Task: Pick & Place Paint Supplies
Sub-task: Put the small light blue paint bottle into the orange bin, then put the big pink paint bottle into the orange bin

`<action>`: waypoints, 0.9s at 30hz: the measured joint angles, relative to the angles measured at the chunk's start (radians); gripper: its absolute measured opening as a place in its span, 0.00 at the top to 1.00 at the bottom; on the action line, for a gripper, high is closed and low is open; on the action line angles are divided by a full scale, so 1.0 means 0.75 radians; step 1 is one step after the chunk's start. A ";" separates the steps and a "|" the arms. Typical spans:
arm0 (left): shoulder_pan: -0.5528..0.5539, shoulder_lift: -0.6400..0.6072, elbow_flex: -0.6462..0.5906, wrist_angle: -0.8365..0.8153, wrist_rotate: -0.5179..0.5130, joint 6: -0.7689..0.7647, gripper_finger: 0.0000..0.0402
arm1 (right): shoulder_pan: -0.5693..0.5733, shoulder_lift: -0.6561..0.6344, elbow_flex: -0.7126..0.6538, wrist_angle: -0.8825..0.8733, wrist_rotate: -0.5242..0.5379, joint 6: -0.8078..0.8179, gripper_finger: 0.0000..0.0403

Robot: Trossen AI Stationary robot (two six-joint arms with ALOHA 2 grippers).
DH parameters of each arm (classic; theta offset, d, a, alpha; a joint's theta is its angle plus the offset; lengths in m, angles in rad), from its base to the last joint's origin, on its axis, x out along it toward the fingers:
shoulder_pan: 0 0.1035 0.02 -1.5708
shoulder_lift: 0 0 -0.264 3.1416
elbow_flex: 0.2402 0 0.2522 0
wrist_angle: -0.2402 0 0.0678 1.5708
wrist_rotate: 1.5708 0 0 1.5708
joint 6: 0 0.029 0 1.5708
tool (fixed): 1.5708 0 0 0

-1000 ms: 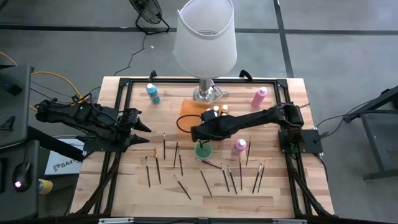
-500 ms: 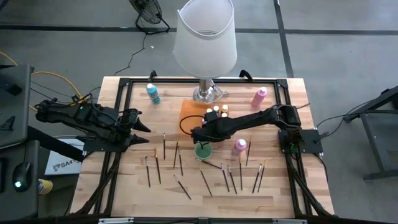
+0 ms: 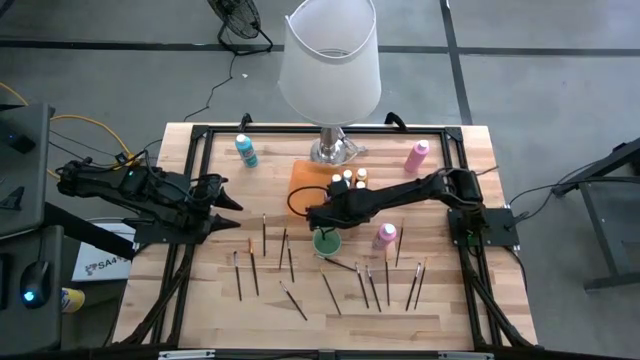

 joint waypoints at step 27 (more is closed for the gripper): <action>0.000 0.000 0.001 -0.011 0.002 0.003 0.41 | -0.009 -0.131 0.001 -0.032 -0.138 0.005 0.31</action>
